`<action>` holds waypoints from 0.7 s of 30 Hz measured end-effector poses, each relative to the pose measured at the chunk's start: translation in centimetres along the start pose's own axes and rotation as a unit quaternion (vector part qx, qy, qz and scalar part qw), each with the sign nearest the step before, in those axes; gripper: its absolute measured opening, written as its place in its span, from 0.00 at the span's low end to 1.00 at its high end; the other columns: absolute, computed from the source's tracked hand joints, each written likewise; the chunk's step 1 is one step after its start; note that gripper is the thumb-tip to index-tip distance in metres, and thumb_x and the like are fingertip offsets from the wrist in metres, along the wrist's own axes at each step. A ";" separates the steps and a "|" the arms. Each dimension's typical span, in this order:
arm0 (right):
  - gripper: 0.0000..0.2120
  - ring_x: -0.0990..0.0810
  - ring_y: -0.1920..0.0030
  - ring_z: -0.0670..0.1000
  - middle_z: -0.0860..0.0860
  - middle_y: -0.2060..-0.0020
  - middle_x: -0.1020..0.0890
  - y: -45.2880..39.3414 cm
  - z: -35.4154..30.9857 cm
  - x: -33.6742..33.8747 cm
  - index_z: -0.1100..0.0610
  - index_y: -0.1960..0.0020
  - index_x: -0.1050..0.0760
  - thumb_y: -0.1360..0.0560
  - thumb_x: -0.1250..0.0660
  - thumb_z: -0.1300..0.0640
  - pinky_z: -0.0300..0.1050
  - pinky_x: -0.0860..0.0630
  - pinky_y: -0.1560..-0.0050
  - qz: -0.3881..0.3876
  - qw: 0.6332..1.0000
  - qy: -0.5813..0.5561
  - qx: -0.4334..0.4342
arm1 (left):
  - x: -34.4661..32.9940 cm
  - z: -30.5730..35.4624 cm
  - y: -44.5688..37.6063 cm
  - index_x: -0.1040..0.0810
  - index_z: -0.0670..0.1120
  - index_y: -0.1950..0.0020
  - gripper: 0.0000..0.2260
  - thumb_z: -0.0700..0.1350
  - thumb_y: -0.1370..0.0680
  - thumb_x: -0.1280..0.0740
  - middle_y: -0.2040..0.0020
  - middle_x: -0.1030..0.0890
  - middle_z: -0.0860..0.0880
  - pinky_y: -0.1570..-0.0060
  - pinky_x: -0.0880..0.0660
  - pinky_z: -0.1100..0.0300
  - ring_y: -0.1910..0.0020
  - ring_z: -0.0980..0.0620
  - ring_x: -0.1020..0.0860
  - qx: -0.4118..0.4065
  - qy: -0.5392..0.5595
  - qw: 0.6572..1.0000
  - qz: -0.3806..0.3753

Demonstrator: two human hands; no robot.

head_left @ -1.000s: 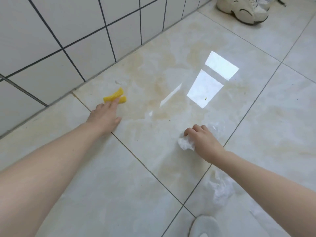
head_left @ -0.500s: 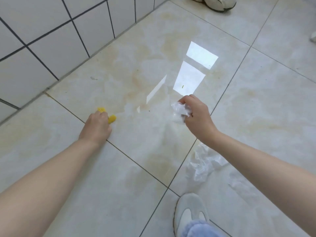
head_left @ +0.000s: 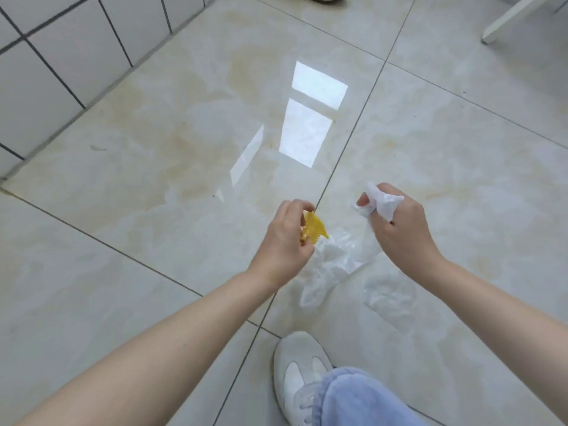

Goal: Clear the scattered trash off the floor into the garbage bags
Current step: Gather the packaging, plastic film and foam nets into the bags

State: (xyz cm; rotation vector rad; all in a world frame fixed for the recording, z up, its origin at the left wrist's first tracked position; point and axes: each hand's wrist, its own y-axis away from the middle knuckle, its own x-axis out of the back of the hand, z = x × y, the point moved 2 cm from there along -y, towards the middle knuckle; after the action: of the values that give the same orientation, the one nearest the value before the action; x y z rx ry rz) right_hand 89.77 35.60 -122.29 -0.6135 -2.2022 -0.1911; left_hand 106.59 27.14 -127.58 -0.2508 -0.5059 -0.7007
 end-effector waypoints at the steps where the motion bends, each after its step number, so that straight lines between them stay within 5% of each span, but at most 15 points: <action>1: 0.15 0.31 0.68 0.48 0.49 0.67 0.25 0.7 0.5 0.5 0.51 0.60 0.29 0.27 0.40 0.71 0.34 0.37 0.68 -0.005 1.000 0.004 0.001 | -0.9 0.7 -0.2 0.27 0.44 0.38 0.23 0.33 0.32 0.33 0.51 0.29 0.52 0.55 0.34 0.75 0.61 0.60 0.30 0.025 0.021 0.999 -0.018; 3: 0.12 0.29 0.69 0.51 0.51 0.66 0.25 2.5 1.8 1.2 0.48 0.61 0.30 0.27 0.41 0.65 0.37 0.34 0.68 -0.030 0.999 0.008 -0.009 | -2.8 1.5 -0.5 0.27 0.47 0.36 0.24 0.36 0.31 0.31 0.49 0.25 0.53 0.56 0.32 0.70 0.62 0.58 0.28 0.081 0.053 0.993 -0.072; 7: 0.12 0.25 0.62 0.53 0.50 0.61 0.25 7.4 6.7 0.6 0.54 0.59 0.29 0.29 0.48 0.48 0.38 0.34 0.63 -0.139 0.985 0.058 -0.085 | -6.3 0.9 0.2 0.19 0.45 0.53 0.07 0.39 0.29 0.32 0.61 0.23 0.50 0.60 0.32 0.63 0.59 0.50 0.26 0.103 -0.027 0.977 -0.183; 9: 0.09 0.25 0.55 0.54 0.51 0.55 0.27 9.8 9.2 -0.1 0.58 0.55 0.27 0.26 0.42 0.53 0.37 0.36 0.57 -0.181 0.972 0.083 -0.121 | -7.5 0.0 0.9 0.19 0.46 0.52 0.07 0.40 0.29 0.34 0.49 0.21 0.47 0.48 0.30 0.58 0.49 0.45 0.27 0.058 -0.127 0.969 -0.204; 12: 0.11 0.32 0.42 0.57 0.54 0.42 0.32 12.3 11.7 -0.8 0.58 0.44 0.29 0.26 0.37 0.61 0.42 0.36 0.45 -0.215 0.943 0.205 -0.148 | -8.5 -0.5 1.6 0.22 0.49 0.49 0.09 0.40 0.27 0.36 0.23 0.44 0.49 0.33 0.44 0.50 0.27 0.40 0.47 0.027 -0.273 0.928 -0.251; 16: 0.20 0.38 0.35 0.56 0.51 0.34 0.38 13.1 11.8 -0.5 0.51 0.36 0.34 0.27 0.36 0.56 0.51 0.35 0.39 -0.211 0.924 0.270 -0.170 | -9.0 -0.3 1.1 0.25 0.50 0.48 0.08 0.44 0.27 0.36 0.21 0.57 0.53 0.30 0.51 0.40 0.24 0.37 0.62 0.025 -0.339 0.899 -0.277; 21: 0.31 0.36 0.35 0.58 0.53 0.34 0.36 12.6 12.1 -0.2 0.54 0.29 0.39 0.28 0.31 0.52 0.53 0.30 0.42 -0.195 0.927 0.258 -0.187 | -9.1 -0.3 0.4 0.26 0.48 0.44 0.12 0.48 0.26 0.34 0.24 0.44 0.51 0.33 0.43 0.43 0.25 0.41 0.50 0.005 -0.364 0.887 -0.284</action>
State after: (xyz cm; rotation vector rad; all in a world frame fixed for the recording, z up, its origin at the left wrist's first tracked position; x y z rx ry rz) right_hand 87.76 50.54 -131.15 -0.2678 -1.7507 -0.8948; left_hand 101.04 32.37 -132.64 -0.3610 -1.3381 -1.1774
